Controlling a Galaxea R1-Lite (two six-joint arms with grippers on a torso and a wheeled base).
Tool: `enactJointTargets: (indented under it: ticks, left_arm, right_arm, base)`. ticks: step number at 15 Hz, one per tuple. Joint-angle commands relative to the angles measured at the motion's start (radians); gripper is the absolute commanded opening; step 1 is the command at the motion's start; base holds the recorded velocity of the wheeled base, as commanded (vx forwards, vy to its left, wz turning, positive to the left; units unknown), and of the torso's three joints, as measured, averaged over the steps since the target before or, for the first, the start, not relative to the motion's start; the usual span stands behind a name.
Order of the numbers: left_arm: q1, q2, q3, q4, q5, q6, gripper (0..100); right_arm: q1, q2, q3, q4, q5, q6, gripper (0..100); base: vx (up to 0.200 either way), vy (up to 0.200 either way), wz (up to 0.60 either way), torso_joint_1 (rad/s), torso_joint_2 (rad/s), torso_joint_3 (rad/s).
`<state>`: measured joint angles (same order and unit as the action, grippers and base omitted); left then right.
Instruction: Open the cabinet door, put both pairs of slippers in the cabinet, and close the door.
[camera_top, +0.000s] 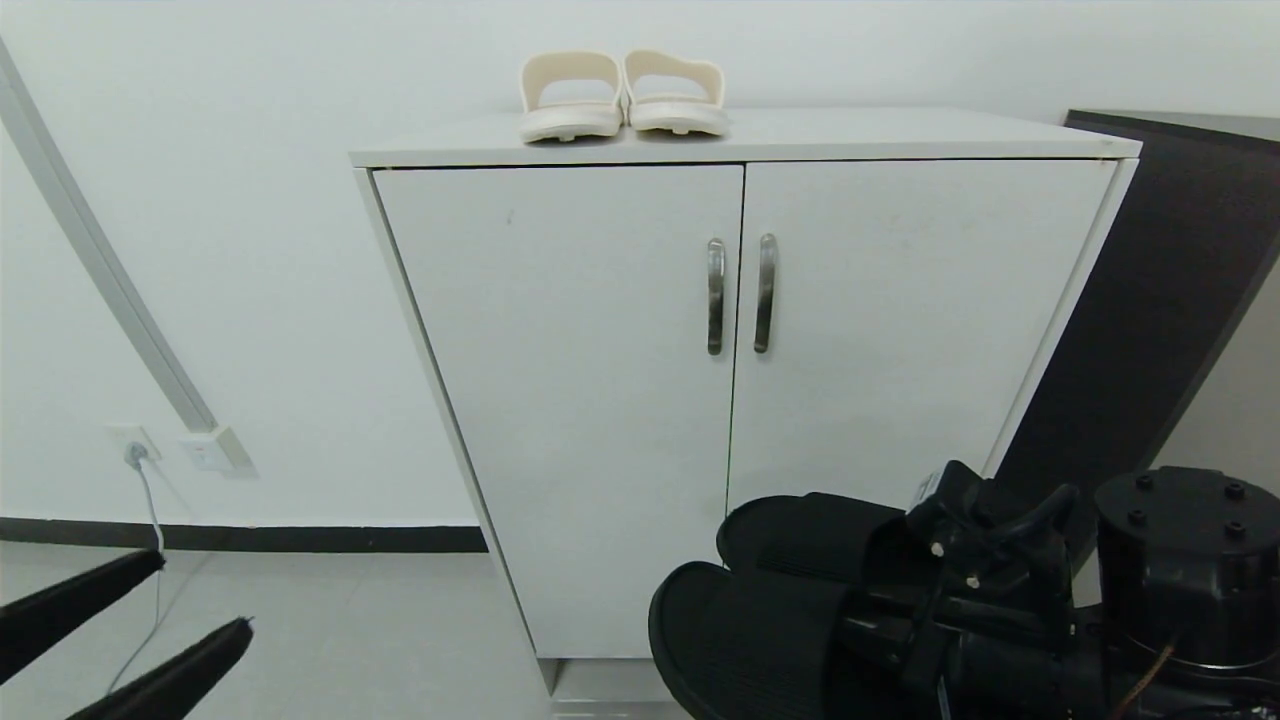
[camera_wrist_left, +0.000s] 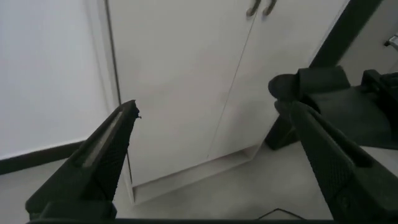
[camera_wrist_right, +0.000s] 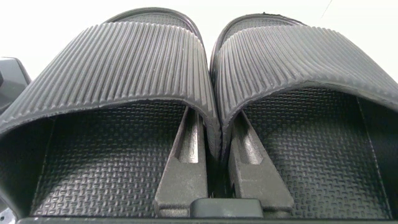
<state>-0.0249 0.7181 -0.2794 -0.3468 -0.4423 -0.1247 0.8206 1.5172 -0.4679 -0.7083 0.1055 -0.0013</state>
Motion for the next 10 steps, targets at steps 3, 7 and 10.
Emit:
enactJointTargets:
  ticks: [3,7,10]
  left_arm:
    - [-0.244,0.314,-0.072,-0.199,-0.003,-0.043,100]
    - [-0.406,0.455,-0.23,-0.204,0.036,-0.108,100]
    - [-0.535,0.572,-0.38,-0.204,0.037,-0.205,100]
  right_arm:
    - [0.0,0.018,-0.008,-0.002,0.002,0.0,0]
    - [0.0,0.035,-0.005,-0.048,-0.001,0.0,0]
    - [0.0,0.041,-0.006,-0.048,-0.001,0.0,0]
  base:
    - [0.0,0.0,0.0,0.0,0.0,0.0]
    - [0.0,0.0,0.0,0.0,0.0,0.0]
    - [0.0,0.0,0.0,0.0,0.0,0.0]
